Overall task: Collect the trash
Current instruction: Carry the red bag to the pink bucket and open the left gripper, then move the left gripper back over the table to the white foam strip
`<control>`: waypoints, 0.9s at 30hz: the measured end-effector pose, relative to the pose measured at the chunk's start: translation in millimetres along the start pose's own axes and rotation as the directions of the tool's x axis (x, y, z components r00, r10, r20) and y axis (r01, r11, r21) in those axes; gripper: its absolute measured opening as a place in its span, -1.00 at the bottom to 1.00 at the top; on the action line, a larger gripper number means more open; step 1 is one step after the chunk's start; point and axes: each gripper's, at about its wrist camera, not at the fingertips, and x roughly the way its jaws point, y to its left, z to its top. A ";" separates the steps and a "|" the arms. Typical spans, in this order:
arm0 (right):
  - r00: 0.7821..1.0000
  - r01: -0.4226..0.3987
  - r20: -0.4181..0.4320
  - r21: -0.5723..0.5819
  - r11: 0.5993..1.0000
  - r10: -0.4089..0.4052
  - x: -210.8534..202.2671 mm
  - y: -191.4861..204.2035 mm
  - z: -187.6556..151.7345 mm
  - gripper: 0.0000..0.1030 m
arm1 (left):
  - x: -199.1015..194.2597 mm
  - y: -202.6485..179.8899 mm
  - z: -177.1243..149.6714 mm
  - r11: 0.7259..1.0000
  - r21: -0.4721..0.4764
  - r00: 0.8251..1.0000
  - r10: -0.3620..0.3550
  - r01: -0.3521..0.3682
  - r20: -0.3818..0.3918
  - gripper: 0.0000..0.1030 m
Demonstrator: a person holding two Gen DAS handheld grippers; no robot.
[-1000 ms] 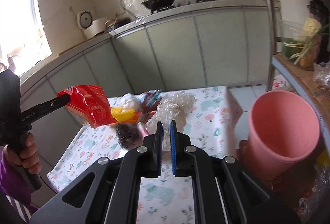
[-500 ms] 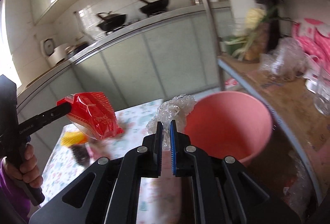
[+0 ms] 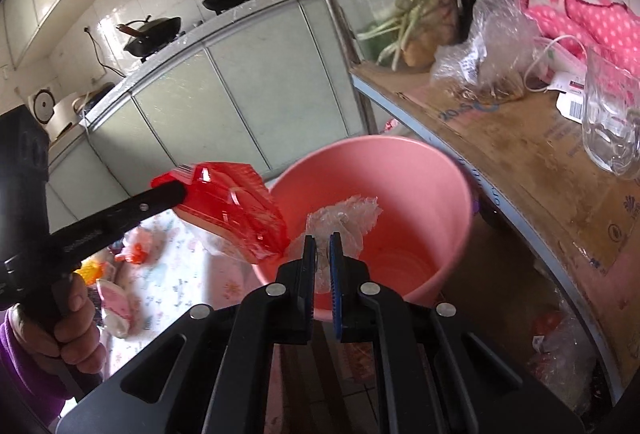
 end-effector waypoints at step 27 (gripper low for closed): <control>0.998 0.017 -0.053 0.042 0.999 -0.015 -2.3 -5.8 -7.6 -0.34 | -16.4 0.6 -6.1 0.999 -0.034 0.999 0.020 -0.021 -0.026 -0.31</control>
